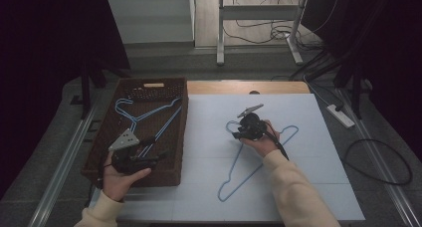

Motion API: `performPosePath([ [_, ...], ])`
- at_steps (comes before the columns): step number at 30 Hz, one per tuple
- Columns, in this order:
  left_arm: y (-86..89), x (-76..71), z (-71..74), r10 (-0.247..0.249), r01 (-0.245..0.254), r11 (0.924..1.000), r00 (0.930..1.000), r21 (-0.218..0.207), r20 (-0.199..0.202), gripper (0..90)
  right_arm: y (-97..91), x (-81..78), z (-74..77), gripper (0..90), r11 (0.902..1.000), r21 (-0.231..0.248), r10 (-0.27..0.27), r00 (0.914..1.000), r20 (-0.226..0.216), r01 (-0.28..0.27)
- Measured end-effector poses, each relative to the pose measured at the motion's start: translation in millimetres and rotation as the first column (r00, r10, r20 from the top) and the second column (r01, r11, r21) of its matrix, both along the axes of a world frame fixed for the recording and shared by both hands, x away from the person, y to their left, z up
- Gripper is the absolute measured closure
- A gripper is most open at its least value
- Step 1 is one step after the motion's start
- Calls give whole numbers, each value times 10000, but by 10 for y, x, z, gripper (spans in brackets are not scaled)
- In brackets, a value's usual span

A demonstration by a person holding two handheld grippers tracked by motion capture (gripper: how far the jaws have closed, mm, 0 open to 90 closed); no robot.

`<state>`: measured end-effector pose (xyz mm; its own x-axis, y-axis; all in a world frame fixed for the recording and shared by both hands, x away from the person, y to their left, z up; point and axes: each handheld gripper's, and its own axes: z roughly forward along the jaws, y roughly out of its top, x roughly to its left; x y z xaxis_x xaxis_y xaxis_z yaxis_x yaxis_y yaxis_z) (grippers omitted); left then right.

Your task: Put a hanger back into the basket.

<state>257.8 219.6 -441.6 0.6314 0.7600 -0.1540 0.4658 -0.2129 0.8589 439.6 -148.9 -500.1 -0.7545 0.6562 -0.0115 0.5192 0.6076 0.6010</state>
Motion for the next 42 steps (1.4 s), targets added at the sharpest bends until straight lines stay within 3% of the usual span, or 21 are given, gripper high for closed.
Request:
performPosePath([
  [8,-12,-7,-4,-19,19,10000,10000,26,10,290,243,156,-47,617,9959,-842,317,9995,-15,-317],
  [12,-10,-9,-7,-4,4,10000,10000,21,-2,291,304,169,-98,729,9909,-1257,471,9988,-141,-485],
  [16,-14,-9,-9,-8,8,10000,10000,29,-9,291,309,171,-100,859,9925,-1120,443,9983,-373,-482],
  [22,-37,-23,1,-64,64,10000,10000,68,33,291,322,126,-86,873,9897,-1384,364,9993,-31,-365],
  [30,-86,-43,21,-179,179,9998,9998,60,77,291,143,2,121,874,10000,-47,-8,9983,590,11],
  [35,-160,-53,45,-382,381,9992,9992,97,116,291,31,-149,241,874,9981,621,-108,9947,1024,44],
  [42,-336,-33,63,-753,753,9971,9972,142,-27,290,-67,-331,338,874,9933,1154,-162,9879,1545,-17],
])
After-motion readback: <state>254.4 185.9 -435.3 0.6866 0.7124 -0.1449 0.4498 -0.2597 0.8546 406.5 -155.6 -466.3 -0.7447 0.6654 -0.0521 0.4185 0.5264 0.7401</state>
